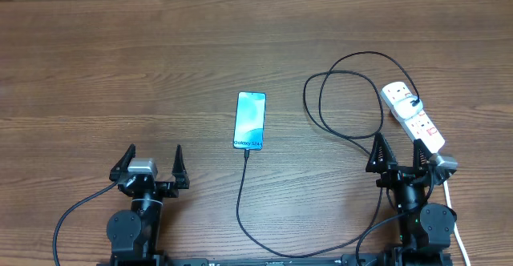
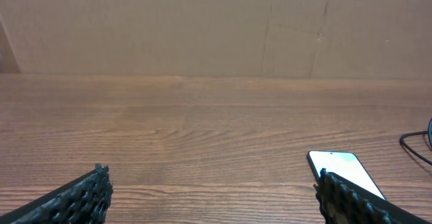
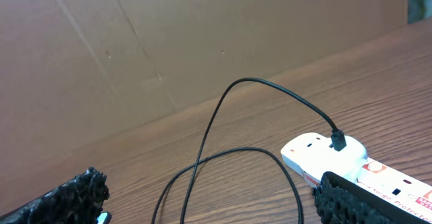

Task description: Plug charger to phone and switch on socket

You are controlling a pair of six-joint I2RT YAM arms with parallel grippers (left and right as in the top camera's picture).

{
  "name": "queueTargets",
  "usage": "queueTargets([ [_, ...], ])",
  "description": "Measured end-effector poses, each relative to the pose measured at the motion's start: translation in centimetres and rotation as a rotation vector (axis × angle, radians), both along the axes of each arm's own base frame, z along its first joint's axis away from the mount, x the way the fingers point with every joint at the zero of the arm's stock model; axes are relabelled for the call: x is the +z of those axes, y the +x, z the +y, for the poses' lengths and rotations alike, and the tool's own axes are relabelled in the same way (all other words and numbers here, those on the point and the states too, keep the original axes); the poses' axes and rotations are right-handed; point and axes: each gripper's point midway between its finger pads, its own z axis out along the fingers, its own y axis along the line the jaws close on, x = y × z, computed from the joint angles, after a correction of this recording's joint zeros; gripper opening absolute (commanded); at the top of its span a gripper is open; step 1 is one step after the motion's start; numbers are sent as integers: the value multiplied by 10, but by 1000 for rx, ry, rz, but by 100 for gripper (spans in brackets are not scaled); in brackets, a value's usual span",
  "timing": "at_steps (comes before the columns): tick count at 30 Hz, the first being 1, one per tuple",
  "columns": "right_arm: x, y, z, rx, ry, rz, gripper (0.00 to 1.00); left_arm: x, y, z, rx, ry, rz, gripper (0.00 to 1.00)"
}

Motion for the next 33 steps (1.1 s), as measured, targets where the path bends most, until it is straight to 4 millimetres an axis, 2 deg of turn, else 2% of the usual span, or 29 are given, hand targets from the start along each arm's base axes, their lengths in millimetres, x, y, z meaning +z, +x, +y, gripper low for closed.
queueTargets([
  [23, 0, 0, -3, -17, -9, 1, 100, 0, 0, 0, 0, 0, 0, 100],
  [33, 0, 0, 7, 45, -222, -5, 100, 0, 0, 0, 0, 0, 0, 100],
])
